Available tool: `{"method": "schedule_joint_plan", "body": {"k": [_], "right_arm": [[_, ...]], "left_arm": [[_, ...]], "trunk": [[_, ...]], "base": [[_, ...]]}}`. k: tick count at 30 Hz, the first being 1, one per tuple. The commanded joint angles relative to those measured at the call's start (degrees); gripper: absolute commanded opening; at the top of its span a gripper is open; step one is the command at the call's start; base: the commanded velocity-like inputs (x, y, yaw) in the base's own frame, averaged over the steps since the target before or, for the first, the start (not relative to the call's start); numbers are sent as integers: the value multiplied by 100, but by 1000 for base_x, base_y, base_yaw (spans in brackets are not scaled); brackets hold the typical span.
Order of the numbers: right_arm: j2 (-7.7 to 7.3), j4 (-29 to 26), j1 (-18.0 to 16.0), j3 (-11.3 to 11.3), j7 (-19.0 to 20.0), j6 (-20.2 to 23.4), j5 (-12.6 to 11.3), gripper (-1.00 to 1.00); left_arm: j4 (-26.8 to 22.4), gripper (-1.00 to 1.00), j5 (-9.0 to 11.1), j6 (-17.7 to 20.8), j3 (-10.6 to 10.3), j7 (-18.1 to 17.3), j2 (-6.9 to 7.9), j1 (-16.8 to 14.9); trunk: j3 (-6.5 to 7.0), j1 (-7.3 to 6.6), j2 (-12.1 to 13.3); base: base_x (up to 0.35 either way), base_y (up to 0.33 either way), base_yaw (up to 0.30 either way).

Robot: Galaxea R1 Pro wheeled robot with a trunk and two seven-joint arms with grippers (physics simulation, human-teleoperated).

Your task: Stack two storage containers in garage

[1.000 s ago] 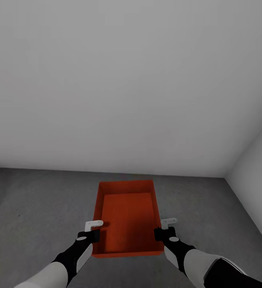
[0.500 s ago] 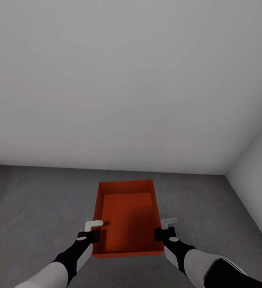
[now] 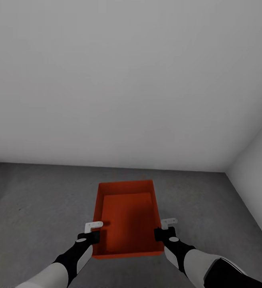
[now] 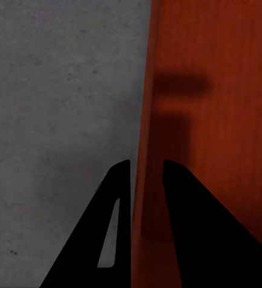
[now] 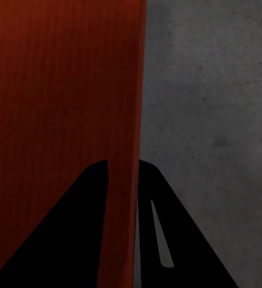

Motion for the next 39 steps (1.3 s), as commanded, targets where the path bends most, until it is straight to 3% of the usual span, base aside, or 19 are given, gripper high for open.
{"method": "schedule_joint_plan", "body": {"k": [1,39], "right_arm": [[4,2,-5,-342,216,-11,26,-100],[-4,2,-5,-345,223,-11,26,-100]], "left_arm": [[-21,-100,-64,38,151,334,36,-4],[-57,-100,-76,37,147,290,11,-4]], "trunk": [[-19,3,-11],[-361,3,-11]], "base": [[0,0,0],[0,0,0]]}}
